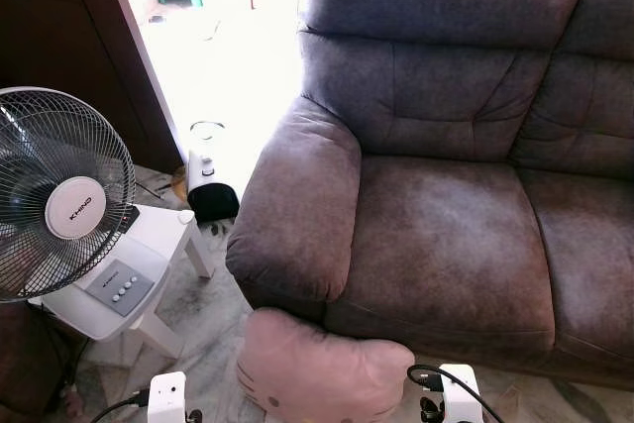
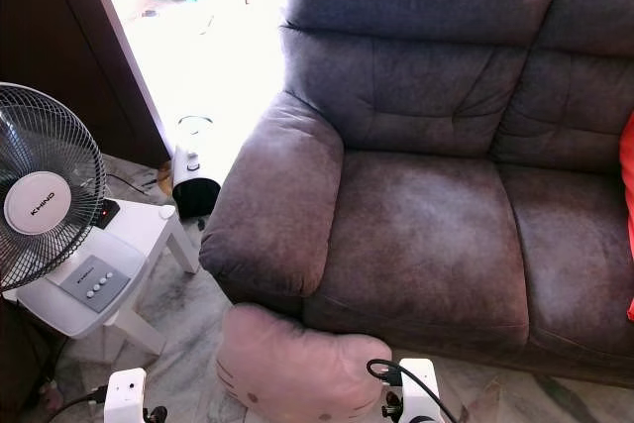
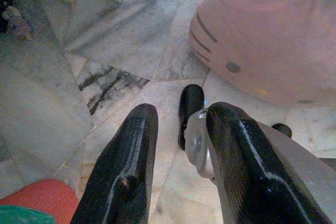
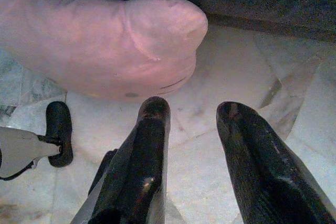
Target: Move the pillow to the sofa from floor
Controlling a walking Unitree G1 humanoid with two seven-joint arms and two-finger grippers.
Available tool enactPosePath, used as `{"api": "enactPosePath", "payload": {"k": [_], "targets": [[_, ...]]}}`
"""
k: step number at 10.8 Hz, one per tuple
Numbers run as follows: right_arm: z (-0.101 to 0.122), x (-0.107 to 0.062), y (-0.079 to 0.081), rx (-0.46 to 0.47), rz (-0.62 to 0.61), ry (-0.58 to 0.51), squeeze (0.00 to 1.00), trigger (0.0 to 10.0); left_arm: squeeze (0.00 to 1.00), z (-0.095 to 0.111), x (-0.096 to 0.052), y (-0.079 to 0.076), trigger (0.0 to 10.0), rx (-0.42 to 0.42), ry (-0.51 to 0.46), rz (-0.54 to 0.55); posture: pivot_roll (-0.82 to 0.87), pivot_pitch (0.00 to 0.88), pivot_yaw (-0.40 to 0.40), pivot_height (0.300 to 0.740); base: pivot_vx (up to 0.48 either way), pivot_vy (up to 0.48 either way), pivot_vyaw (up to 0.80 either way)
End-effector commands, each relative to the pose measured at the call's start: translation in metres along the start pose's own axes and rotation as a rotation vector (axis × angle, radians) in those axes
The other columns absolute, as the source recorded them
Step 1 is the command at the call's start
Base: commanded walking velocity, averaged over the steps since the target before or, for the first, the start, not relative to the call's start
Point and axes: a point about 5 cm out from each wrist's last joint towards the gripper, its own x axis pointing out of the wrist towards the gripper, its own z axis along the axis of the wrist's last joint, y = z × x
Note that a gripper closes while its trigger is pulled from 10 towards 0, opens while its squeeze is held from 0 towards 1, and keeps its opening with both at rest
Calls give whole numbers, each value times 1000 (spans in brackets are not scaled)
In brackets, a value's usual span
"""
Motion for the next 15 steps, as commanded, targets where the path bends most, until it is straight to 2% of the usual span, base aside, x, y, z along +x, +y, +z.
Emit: {"api": "enactPosePath", "payload": {"k": [1, 2, 7, 8, 9, 13, 15], "targets": [[0, 1, 4, 13, 3, 3, 0, 10000, 0, -8, -2, 4, 10000, -9, 22, 9, 94, 141, -31, 740, 0, 0, 0], [3, 2, 12, 10, 11, -1, 0, 10000, 0, -7, -2, 3, 10000, -10, 22, 9, 94, 142, -32, 740, 0, 0, 0], [-1, 2, 23, 4, 19, 11, 0, 10000, 0, -6, -1, 0, 10000, -12, 22, 4, 94, 140, -32, 740, 247, 0, 0], [-2, 2, 18, 5, 14, 16, 0, 10000, 0, -6, -1, -1, 10000, -11, 21, 4, 94, 139, -33, 740, 251, 0, 0], [-5, 0, 6, 6, 3, 20, 0, 10000, 0, -5, -1, -1, 10000, -14, 14, 7, 94, 135, -32, 740, 0, 0, 0], [-6, 0, 5, 4, 0, 23, 0, 10000, 0, 2, 1, -3, 10000, -21, -9, -2, 92, 128, -31, 740, 0, 0, 0], [-8, -1, 2, 15, -7, 30, 0, 10000, 0, 4, 0, 10, 10000, -21, -12, 10, 92, 123, -31, 740, 0, 0, 0]]}}
